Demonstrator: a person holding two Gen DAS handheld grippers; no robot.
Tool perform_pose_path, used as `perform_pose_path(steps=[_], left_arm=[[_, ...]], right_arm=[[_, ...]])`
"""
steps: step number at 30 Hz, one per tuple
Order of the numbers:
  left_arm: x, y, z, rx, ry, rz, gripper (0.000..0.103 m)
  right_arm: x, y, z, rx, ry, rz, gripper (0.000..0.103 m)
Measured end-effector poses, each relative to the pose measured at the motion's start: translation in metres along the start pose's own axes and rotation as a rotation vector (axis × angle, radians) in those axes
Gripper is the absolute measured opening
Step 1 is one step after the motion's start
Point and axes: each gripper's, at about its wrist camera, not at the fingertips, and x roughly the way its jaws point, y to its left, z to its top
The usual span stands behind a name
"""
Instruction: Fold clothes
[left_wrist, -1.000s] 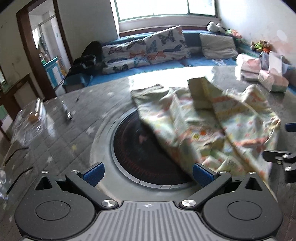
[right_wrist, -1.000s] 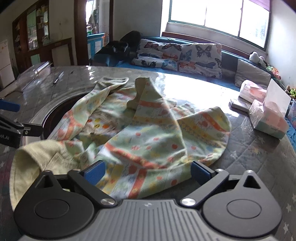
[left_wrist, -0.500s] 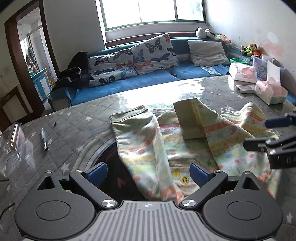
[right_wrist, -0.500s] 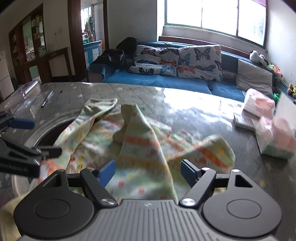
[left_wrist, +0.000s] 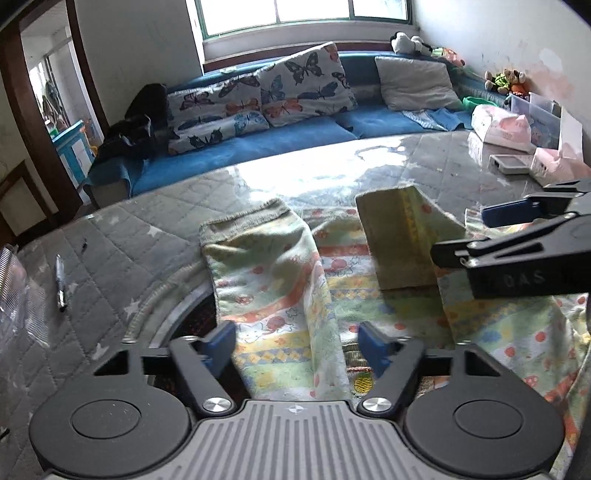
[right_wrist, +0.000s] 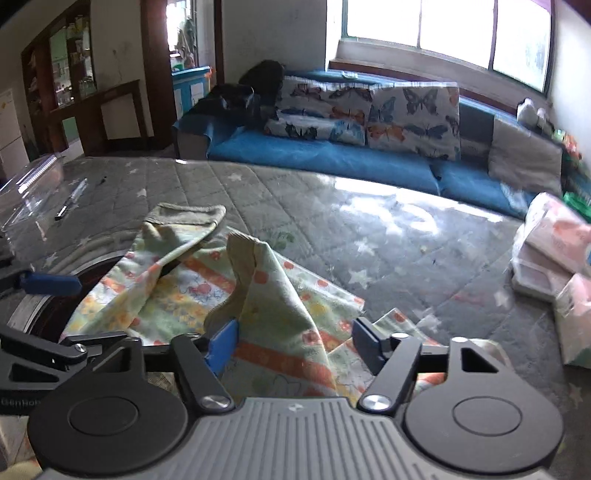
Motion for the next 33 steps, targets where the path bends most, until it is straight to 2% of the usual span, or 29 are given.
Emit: perform_pose_path(steps=[2,4,6,7,9,12,17,24,28,33], left_arm=[[0.003,0.005,-0.002,-0.015,0.019,-0.009,0.039],[0.002,0.011,-0.005,-0.034,0.024,-0.021,0.022],[-0.001,0.018,-0.009,-0.060,0.022,-0.026,0.016],[-0.004,0.021,-0.010,-0.073,0.018,-0.028,0.010],[-0.012,0.026,-0.014,-0.091,0.007,-0.027,0.008],[-0.026,0.035,-0.022,-0.115,-0.015,-0.014,0.005],[-0.052,0.058,-0.041,-0.170,-0.041,0.028,0.002],[-0.084,0.092,-0.076,-0.261,-0.041,0.091,0.001],[-0.091,0.101,-0.084,-0.296,-0.030,0.079,0.001],[-0.088,0.081,-0.067,-0.251,-0.046,0.044,0.005]], right_arm=[[0.006,-0.003,-0.002,0.024,0.017,0.028,0.048],[0.006,-0.005,-0.005,0.038,0.022,0.048,0.034],[0.002,-0.006,-0.008,0.052,0.017,0.055,0.020],[-0.002,-0.008,-0.009,0.062,0.010,0.060,0.017],[-0.011,-0.010,-0.011,0.078,-0.009,0.066,0.009],[-0.030,-0.014,-0.015,0.093,-0.048,0.066,0.004],[-0.075,-0.030,-0.026,0.127,-0.132,0.055,0.004],[-0.140,-0.064,-0.062,0.199,-0.226,0.007,0.004],[-0.160,-0.075,-0.079,0.200,-0.222,-0.037,0.004],[-0.150,-0.072,-0.079,0.187,-0.198,-0.030,0.008]])
